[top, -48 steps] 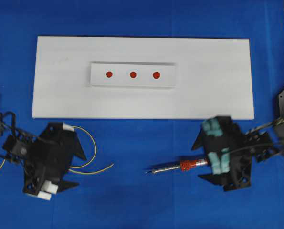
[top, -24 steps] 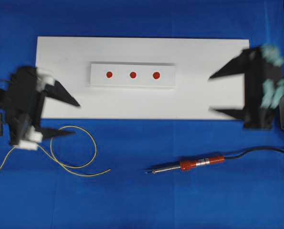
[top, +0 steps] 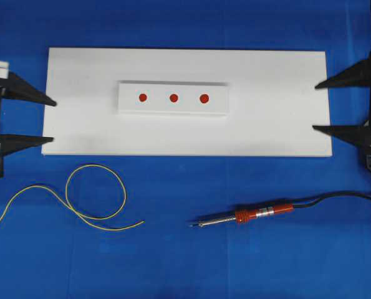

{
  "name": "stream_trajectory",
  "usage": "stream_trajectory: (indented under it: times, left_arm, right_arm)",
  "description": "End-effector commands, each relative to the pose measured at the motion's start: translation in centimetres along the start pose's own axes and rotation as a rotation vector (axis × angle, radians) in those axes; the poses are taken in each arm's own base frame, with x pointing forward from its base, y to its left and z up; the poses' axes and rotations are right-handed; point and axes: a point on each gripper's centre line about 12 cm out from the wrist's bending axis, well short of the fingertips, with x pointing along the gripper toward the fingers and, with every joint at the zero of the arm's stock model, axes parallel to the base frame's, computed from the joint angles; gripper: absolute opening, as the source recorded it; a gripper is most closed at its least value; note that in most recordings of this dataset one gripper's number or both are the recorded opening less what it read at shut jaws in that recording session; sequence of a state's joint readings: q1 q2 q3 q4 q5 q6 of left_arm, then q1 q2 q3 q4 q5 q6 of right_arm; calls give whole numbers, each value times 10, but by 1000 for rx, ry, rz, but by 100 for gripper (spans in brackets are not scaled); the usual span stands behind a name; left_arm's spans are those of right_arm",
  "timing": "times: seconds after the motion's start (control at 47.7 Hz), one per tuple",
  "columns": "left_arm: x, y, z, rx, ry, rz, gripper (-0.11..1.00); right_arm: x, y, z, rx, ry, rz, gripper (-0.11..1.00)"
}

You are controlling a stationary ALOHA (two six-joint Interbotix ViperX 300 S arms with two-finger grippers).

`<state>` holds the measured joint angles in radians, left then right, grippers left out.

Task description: Touch the tip of the soldering iron to the tip of the solder at the mark.

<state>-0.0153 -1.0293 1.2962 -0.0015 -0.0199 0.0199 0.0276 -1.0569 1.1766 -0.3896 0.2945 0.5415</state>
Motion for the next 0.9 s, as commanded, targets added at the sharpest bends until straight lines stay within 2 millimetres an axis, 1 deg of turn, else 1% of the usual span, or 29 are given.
stream_trajectory:
  times: [0.0, 0.126, 0.21, 0.273, 0.336, 0.881]
  left_arm:
    - [-7, 1, -2, 4, -37, 5, 74]
    - [-16, 0, -14, 4, -55, 4, 74]
    - [-20, 0, -24, 4, -54, 6, 74]
    - [-22, 0, -27, -1, -57, 5, 74]
    - [-23, 0, -26, -6, -67, 6, 74]
    - [-23, 0, -27, -7, -60, 5, 74]
  right_arm:
    - [3, 2, -7, 6, -30, 30, 81]
    - [9, 1, -30, 16, -40, 62, 81]
    - [11, -2, -42, 39, -48, 66, 81]
    - [12, -4, -48, 58, -51, 63, 81]
    - [12, -5, -52, 69, -44, 59, 81]
    - [12, -6, -52, 65, -41, 54, 81]
